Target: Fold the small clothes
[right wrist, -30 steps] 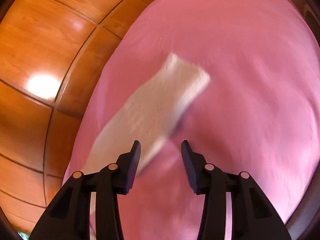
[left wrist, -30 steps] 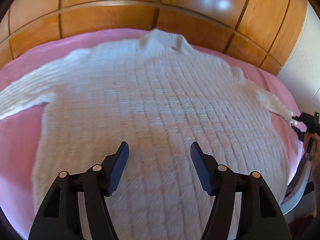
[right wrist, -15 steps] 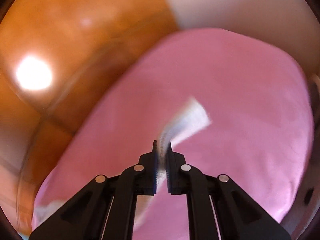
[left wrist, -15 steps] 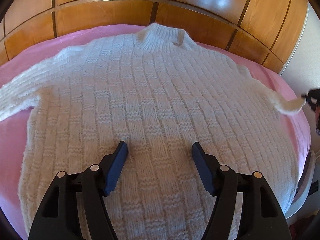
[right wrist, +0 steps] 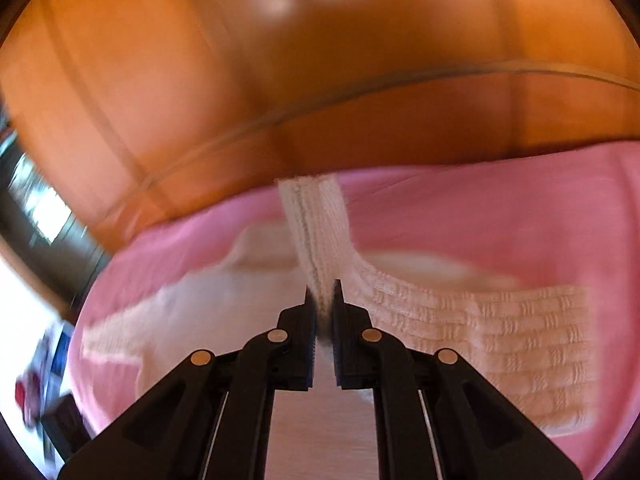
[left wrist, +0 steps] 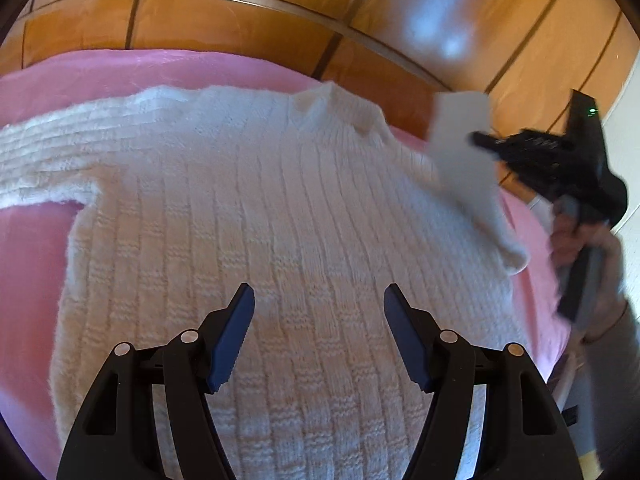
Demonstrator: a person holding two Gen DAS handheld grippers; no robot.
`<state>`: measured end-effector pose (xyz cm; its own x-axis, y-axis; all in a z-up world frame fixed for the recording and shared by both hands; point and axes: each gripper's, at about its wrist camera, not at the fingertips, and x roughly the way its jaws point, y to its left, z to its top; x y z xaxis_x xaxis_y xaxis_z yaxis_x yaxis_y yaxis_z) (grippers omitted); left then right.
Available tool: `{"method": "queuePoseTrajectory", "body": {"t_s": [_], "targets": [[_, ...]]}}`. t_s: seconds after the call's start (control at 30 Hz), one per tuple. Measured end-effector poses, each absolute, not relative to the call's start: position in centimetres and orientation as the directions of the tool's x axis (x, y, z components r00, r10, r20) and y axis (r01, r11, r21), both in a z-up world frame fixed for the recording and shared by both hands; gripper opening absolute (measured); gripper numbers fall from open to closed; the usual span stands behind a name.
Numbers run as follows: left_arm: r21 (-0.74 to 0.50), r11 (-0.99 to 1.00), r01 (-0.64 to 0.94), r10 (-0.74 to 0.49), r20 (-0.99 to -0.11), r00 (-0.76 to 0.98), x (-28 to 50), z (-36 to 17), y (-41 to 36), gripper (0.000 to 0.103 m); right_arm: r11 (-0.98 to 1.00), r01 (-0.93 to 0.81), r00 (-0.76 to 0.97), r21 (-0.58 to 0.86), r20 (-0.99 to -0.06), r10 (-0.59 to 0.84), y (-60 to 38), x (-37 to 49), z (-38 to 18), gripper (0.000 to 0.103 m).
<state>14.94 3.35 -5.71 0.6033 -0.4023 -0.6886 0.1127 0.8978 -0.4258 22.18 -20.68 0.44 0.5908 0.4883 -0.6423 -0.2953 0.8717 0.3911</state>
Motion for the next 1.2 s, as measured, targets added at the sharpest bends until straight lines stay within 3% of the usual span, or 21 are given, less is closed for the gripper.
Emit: {"method": "queuePoseTrajectory", "body": {"t_s": [0.07,0.17,0.27,0.37,0.7,0.8,0.87,0.93,1.2], "targets": [[-0.444,0.890,0.107,-0.411,-0.679,0.608,15.2,-5.5,3.8,0.066,0.844,-0.349,0.543,0.407,-0.646,0.537,-18.3,22.2,-0.5,0.011],[-0.477,0.873,0.096,-0.432,-0.669,0.605,15.8,-5.5,4.4,0.066,0.814,-0.374,0.517,0.444,-0.629,0.580,-16.9,21.9,-1.2,0.054],[-0.516,0.853,0.078,-0.454,-0.660,0.598,16.8,-5.7,4.7,0.066,0.812,-0.332,0.543,0.479,-0.606,0.580,-19.0,22.0,-1.1,0.056],[-0.547,0.834,0.072,-0.478,-0.652,0.588,17.9,-5.8,4.8,0.066,0.820,-0.265,0.595,0.507,-0.583,0.553,-23.3,20.0,-1.1,0.067],[-0.598,0.801,-0.002,-0.500,-0.671,0.548,24.1,-7.8,3.5,0.066,0.796,0.012,0.660,0.605,-0.603,0.448,-35.4,12.6,-5.3,0.079],[-0.597,0.802,0.000,-0.503,-0.675,0.540,25.2,-7.9,2.6,0.054,0.738,0.044,0.667,0.674,-0.569,0.480,-36.5,12.5,-6.6,0.082],[-0.588,0.809,0.005,-0.502,-0.685,0.528,25.7,-8.2,2.2,0.025,0.708,0.050,0.673,0.705,-0.548,0.498,-37.0,12.9,-6.7,0.085],[-0.567,0.823,0.028,-0.498,-0.699,0.513,26.3,-8.3,1.3,0.008,0.671,0.050,0.678,0.740,-0.519,0.521,-36.7,13.8,-7.2,0.087],[-0.577,0.812,0.091,-0.477,-0.565,0.673,25.3,-2.3,3.7,0.006,0.633,0.071,0.733,0.771,-0.471,0.492,-37.2,16.4,-7.3,0.095]]}}
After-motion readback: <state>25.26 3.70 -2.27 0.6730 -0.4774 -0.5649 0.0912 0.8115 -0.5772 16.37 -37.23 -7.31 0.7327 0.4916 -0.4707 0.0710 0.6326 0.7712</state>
